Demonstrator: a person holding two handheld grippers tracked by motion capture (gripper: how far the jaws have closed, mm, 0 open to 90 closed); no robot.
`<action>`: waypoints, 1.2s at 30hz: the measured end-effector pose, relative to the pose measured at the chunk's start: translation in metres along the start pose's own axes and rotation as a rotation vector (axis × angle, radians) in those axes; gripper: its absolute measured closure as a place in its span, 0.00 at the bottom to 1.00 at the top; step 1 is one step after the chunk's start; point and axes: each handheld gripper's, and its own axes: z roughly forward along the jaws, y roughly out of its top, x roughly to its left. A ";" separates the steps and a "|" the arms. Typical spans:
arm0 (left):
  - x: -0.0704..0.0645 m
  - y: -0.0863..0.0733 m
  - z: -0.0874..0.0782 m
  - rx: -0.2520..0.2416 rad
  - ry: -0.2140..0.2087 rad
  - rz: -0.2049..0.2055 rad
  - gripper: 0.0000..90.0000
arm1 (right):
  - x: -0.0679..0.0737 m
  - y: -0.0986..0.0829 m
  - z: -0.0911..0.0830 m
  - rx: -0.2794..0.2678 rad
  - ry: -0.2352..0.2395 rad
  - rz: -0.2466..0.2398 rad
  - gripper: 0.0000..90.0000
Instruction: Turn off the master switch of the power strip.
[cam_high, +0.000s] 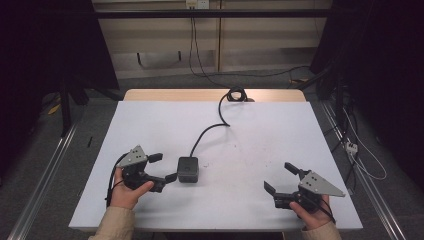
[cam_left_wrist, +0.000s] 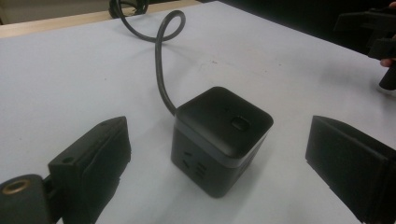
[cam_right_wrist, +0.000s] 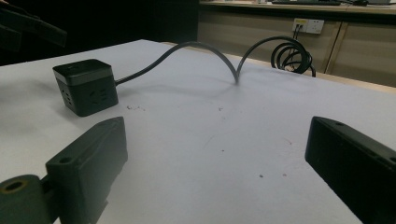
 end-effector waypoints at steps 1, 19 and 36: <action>0.001 0.000 -0.001 0.001 0.000 0.000 0.07 | 0.000 0.000 0.000 0.000 0.000 0.000 0.06; 0.009 -0.006 -0.014 -0.002 0.029 0.001 0.07 | 0.000 0.000 -0.001 -0.002 -0.004 0.001 0.06; 0.018 -0.015 -0.026 0.005 0.048 -0.001 0.07 | -0.001 0.000 -0.001 -0.001 -0.006 0.001 0.06</action>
